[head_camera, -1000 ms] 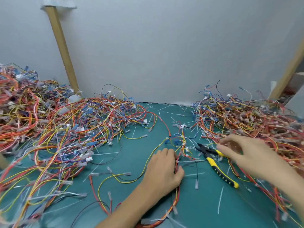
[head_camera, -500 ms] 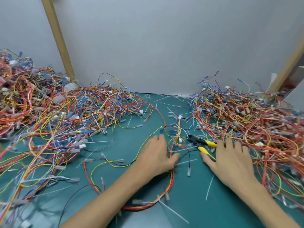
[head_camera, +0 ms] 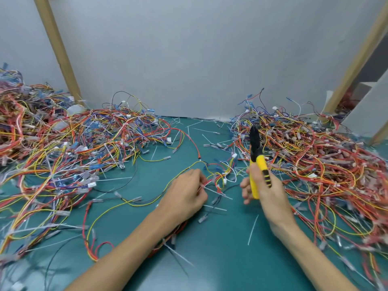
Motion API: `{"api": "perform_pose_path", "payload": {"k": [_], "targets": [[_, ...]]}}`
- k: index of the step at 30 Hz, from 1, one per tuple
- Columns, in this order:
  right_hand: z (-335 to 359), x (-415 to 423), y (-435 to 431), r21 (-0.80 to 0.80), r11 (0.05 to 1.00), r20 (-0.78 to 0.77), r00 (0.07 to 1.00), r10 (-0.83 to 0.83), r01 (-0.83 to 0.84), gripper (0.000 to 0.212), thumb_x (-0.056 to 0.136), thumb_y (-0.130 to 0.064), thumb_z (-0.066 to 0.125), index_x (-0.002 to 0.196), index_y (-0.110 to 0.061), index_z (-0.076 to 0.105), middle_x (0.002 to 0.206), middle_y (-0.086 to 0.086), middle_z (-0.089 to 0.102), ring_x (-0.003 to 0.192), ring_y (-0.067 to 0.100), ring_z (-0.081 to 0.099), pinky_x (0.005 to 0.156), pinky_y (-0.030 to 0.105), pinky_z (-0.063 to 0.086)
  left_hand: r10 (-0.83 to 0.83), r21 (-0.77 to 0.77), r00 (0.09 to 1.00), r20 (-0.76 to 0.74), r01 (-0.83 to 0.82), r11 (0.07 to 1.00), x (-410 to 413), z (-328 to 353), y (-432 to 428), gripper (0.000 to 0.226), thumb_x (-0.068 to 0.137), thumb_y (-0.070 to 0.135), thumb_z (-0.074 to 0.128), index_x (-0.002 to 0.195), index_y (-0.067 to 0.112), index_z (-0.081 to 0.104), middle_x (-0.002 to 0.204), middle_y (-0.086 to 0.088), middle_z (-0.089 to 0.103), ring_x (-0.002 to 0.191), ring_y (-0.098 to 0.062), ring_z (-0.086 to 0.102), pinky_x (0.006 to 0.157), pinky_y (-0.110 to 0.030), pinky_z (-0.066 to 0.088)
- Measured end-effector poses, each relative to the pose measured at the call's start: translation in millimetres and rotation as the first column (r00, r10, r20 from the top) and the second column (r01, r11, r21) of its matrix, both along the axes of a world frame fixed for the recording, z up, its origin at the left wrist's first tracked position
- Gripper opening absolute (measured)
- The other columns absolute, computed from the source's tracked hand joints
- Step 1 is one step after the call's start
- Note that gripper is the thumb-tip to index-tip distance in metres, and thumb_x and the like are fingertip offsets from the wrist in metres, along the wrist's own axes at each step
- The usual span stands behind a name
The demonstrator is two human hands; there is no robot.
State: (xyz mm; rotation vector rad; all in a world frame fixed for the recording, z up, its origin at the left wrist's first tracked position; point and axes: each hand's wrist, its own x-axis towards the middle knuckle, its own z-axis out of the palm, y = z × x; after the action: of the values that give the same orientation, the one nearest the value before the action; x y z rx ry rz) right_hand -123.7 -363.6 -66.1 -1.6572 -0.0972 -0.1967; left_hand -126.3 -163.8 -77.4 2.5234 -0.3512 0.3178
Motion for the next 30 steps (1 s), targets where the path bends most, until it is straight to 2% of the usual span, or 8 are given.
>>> {"api": "perform_pose_path", "payload": {"k": [3,6,9,12,17,22,26,30], "targets": [[-11.0,-2.7,13.7,-0.076,0.997,0.006,1.000,0.010,-0.010,0.035,0.071,-0.053,0.075,0.084,-0.023,0.063,0.075,0.000,0.070,0.062,0.016,0.067,0.052,0.023,0.050,-0.071,-0.061,0.989,0.133,0.080,0.995,-1.9,-0.1,-7.7,0.015,0.087,0.009,0.054,0.100,0.017,0.056,0.090,0.012,0.048,0.086,-0.014,0.050,0.072,-0.022,0.035],[-16.2,3.8,20.6,-0.075,0.997,-0.053,0.998,-0.025,0.021,0.034,0.076,-0.048,0.078,0.089,-0.020,0.063,0.080,0.000,0.072,0.074,0.020,0.072,0.058,0.030,0.054,-0.109,-0.038,0.972,0.210,0.119,0.992,-1.8,3.0,-11.6,0.016,0.085,0.008,0.060,0.099,0.017,0.062,0.092,0.006,0.058,0.088,-0.017,0.056,0.077,-0.030,0.044],[-9.5,20.8,22.8,0.069,0.998,-0.196,0.980,0.019,-0.005,0.028,0.082,-0.032,0.079,0.090,-0.013,0.060,0.081,0.012,0.071,0.077,0.027,0.073,0.059,0.034,0.056,-0.108,-0.065,0.965,0.241,0.127,0.990,-0.3,7.8,-7.4,0.016,0.084,0.009,0.066,0.097,0.017,0.067,0.091,0.004,0.064,0.086,-0.018,0.060,0.076,-0.038,0.049],[1.7,34.2,25.7,0.252,0.963,-0.302,0.938,0.172,-0.096,0.016,0.083,-0.006,0.074,0.087,-0.009,0.059,0.074,0.009,0.070,0.065,0.021,0.071,0.053,0.027,0.055,-0.119,-0.078,0.945,0.303,0.150,0.986,-0.7,10.4,-4.2,0.019,0.081,0.010,0.071,0.098,0.018,0.066,0.085,0.009,0.065,0.081,-0.014,0.061,0.073,-0.036,0.051],[-2.9,37.6,21.8,0.434,0.899,-0.250,0.951,0.179,-0.056,0.032,0.082,0.017,0.062,0.088,-0.013,0.055,0.080,0.003,0.070,0.065,0.014,0.069,0.054,0.023,0.054,-0.035,-0.125,0.951,0.307,0.077,0.989,3.1,5.9,-0.5,0.018,0.083,0.021,0.072,0.089,0.020,0.055,0.075,0.013,0.063,0.068,-0.008,0.056,0.067,-0.035,0.050],[-8.8,38.2,22.7,0.492,0.870,-0.199,0.972,0.127,-0.013,0.035,0.084,0.021,0.056,0.092,-0.013,0.051,0.086,0.011,0.066,0.068,0.017,0.067,0.060,0.025,0.054,0.064,-0.048,0.995,0.081,-0.060,0.997,4.0,-0.8,3.3,0.024,0.084,0.043,0.068,0.081,0.027,0.051,0.070,0.014,0.060,0.066,-0.008,0.057,0.065,-0.032,0.048],[-7.8,41.8,18.5,0.607,0.794,-0.232,0.960,0.158,0.016,0.032,0.086,0.021,0.052,0.095,-0.010,0.050,0.083,0.012,0.065,0.058,0.021,0.070,0.058,0.025,0.057,-0.047,-0.022,0.997,-0.062,0.046,0.999,4.6,7.5,7.4,0.021,0.081,0.037,0.070,0.089,0.029,0.053,0.081,0.015,0.059,0.061,0.006,0.048,0.071,-0.031,0.047],[-8.8,44.2,16.3,0.646,0.762,-0.265,0.950,0.165,0.048,0.030,0.088,0.018,0.052,0.093,-0.011,0.052,0.081,0.010,0.067,0.060,0.019,0.071,0.066,0.027,0.056,-0.160,-0.293,0.923,-0.351,0.054,0.955,-3.7,13.8,8.1,0.035,0.086,0.042,0.069,0.107,0.026,0.047,0.078,0.015,0.066,0.057,0.001,0.058,0.062,-0.024,0.045]]}}
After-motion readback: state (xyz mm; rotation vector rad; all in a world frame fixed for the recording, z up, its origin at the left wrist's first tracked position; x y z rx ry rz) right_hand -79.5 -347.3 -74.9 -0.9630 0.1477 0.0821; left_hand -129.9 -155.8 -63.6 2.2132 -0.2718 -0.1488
